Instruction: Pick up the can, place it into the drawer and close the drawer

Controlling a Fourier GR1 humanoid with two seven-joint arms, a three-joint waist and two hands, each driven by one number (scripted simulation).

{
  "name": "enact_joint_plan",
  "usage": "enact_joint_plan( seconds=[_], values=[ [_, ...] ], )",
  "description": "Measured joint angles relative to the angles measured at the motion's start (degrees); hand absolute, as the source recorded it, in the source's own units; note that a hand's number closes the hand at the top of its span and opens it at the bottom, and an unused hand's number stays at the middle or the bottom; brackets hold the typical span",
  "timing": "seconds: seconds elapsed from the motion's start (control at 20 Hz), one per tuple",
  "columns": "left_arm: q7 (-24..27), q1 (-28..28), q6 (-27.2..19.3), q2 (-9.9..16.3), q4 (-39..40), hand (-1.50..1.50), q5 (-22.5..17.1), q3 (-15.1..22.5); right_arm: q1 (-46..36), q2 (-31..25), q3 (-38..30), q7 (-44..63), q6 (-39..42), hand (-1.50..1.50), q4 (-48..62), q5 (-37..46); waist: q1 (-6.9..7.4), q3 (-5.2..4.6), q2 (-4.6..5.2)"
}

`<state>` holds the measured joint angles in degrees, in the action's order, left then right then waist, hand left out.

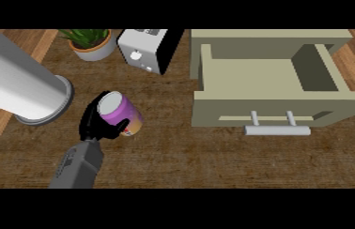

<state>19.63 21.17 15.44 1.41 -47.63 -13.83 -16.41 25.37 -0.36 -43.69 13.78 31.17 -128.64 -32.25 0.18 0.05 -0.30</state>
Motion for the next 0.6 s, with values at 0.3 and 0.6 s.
enact_joint_plan(
  seconds=[0.3, 0.6],
  values=[
    [-5.19, -0.49, -10.06, -1.0, -12.73, 1.5, -3.21, 6.42, 0.97, 0.17, 1.07, -0.31, -1.13, -1.5, -1.11, 0.08, -0.22, -0.01, 0.0],
    [-13.87, 0.68, -18.91, -1.29, -24.72, 1.5, -2.9, 12.41, 1.28, 0.13, 1.51, 0.29, -1.82, -1.5, -2.3, -0.01, -0.29, -0.03, 0.06]
  ],
)
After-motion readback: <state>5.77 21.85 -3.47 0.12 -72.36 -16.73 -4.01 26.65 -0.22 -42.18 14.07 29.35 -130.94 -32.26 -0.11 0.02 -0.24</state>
